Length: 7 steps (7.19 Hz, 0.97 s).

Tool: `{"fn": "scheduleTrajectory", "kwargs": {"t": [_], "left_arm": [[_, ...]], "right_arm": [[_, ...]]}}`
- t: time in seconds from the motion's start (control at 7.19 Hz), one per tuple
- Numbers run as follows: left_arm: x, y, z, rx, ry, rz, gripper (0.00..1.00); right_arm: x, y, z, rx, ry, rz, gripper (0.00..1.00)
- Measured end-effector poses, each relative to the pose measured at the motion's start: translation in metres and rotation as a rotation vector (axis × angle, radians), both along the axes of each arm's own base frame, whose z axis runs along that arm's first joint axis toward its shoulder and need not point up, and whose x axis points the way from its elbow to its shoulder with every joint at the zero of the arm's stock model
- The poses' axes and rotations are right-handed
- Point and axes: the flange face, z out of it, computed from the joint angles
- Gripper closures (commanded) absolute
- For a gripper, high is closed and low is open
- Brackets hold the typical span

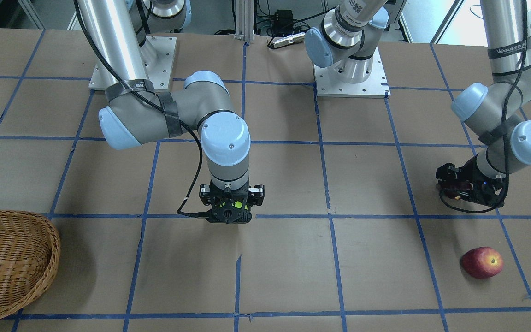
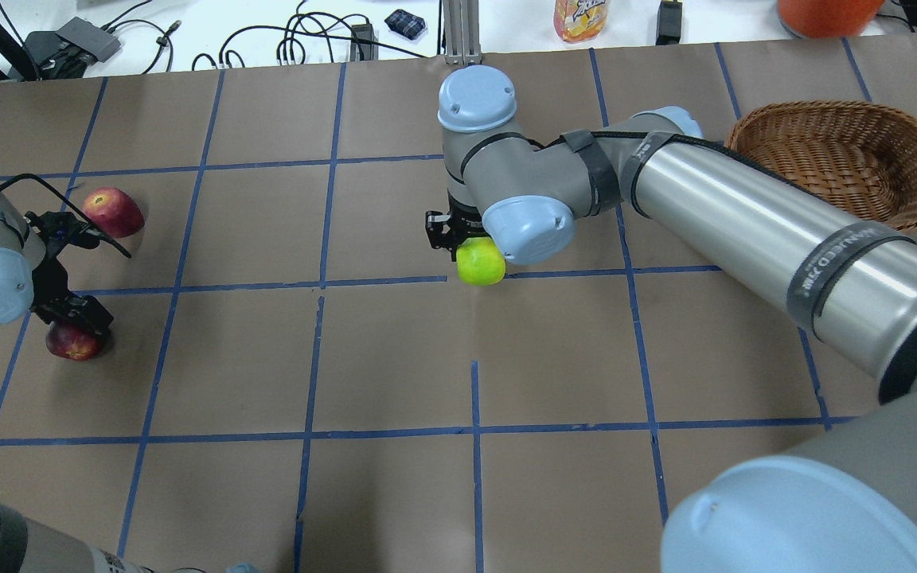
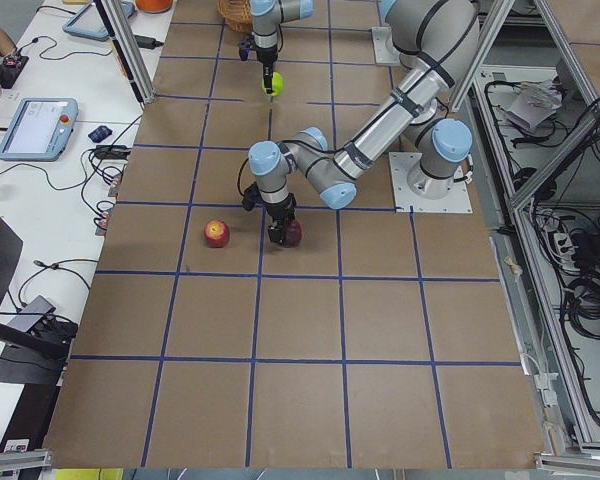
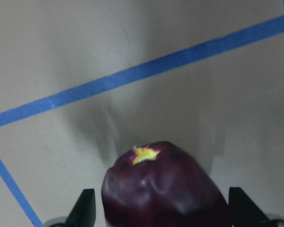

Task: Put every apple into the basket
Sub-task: 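Carry green apple into basket with right gripper while left lifts dark apple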

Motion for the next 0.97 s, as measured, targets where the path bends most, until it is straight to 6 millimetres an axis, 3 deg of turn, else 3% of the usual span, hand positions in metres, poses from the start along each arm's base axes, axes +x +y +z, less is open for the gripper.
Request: {"fn": "scheduleTrajectory", "kwargs": {"t": [0.14, 0.28, 0.42, 0.56, 0.7, 0.97], "left_arm": [[0.001, 0.001, -0.001, 0.001, 0.005, 0.001, 0.76], [0.001, 0.002, -0.001, 0.000, 0.007, 0.001, 0.81], [-0.001, -0.001, 0.005, -0.009, 0.002, 0.000, 0.81], [-0.017, -0.008, 0.020, -0.025, 0.005, -0.005, 0.81], [-0.052, -0.021, 0.038, -0.037, 0.025, -0.011, 0.82], [-0.143, -0.039, 0.071, -0.052, 0.026, 0.016, 0.85]], "right_arm": [[-0.054, -0.014, 0.034, -0.004, 0.017, -0.020, 1.00], [-0.125, -0.029, 0.062, -0.008, 0.029, -0.018, 1.00], [-0.210, -0.045, 0.079, -0.015, 0.045, -0.016, 1.00], [-0.293, -0.056, 0.085, -0.023, 0.073, 0.007, 1.00], [-0.356, -0.064, 0.089, -0.035, 0.111, 0.045, 1.00], [-0.442, -0.088, 0.081, -0.024, 0.181, 0.050, 1.00]]}}
